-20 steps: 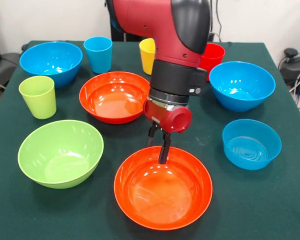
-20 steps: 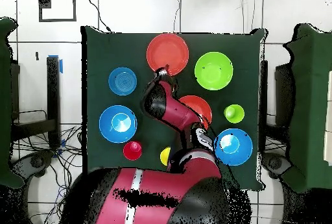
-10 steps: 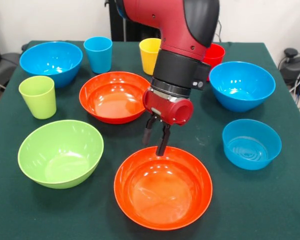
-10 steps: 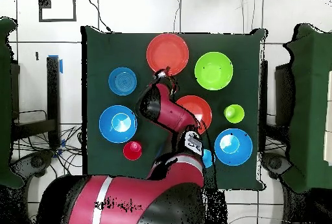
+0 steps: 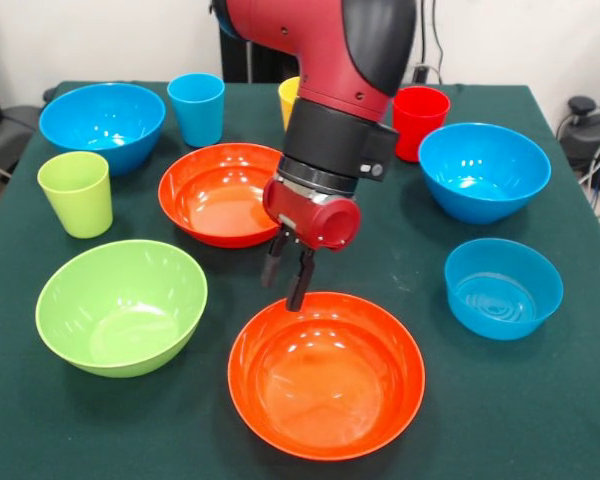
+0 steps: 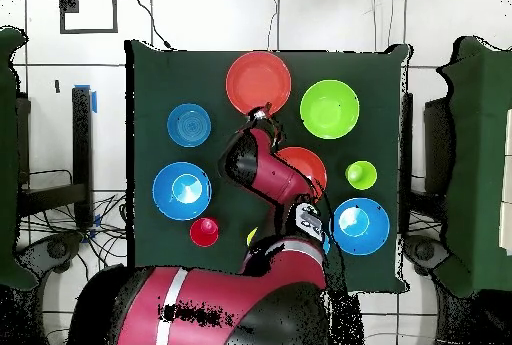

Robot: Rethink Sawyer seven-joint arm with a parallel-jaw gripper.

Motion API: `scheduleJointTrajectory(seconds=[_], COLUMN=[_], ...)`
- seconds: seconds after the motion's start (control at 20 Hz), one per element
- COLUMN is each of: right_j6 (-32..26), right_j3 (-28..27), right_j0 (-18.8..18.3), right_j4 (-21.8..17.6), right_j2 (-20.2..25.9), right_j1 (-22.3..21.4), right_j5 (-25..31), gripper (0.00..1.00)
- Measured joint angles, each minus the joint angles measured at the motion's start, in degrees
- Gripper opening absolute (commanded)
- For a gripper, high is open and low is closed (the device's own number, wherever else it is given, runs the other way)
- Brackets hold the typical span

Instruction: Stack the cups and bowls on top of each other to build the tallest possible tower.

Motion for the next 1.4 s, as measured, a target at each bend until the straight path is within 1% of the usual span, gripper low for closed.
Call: scheduleJointTrajectory(seconds=[0.5, 0.8, 0.9, 1.4], right_j6=[0.00, 0.00, 0.00, 0.00], right_j3=[-0.01, 0.02, 0.03, 0.20], right_j0=[-3.13, -5.97, -7.13, -9.62], right_j4=[-1.31, -3.31, -4.09, -5.91], right_j2=[1.81, 4.73, 6.36, 10.55], right_j1=[0.12, 0.32, 0.46, 0.72], right_j5=[0.00, 0.00, 0.00, 0.00], gripper=[1.00, 1.00, 1.00, 1.00])
